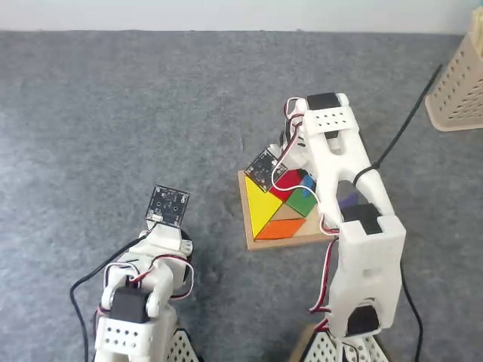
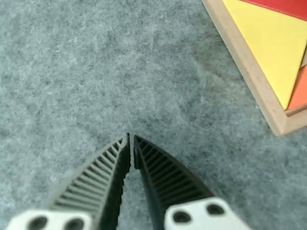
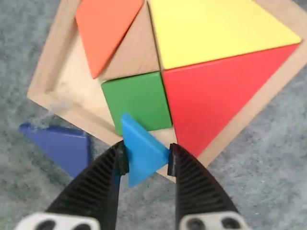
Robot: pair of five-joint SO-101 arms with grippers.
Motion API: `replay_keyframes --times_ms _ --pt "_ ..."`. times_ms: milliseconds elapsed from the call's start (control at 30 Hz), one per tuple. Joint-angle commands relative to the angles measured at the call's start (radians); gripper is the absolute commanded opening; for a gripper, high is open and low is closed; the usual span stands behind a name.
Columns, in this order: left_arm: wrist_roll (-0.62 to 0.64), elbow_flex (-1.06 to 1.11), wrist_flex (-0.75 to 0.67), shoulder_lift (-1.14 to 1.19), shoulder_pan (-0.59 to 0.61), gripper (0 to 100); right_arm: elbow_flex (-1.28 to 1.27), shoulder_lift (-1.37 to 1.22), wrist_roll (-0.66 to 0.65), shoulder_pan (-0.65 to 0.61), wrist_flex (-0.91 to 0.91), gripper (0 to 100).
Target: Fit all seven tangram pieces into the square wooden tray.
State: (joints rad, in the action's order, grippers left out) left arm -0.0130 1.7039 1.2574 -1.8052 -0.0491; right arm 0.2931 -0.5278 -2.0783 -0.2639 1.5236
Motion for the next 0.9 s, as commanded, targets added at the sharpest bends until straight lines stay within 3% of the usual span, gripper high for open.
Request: replay_keyframes --times_ms 0,867 --pt "0.008 -0.019 0.006 -0.021 -0.006 1 0.046 0.012 0.048 -0.036 0.018 5.8" --pt "0.008 -0.019 0.006 -0.021 -0.006 1 0.046 0.012 0.178 -0.065 0.019 18.6"
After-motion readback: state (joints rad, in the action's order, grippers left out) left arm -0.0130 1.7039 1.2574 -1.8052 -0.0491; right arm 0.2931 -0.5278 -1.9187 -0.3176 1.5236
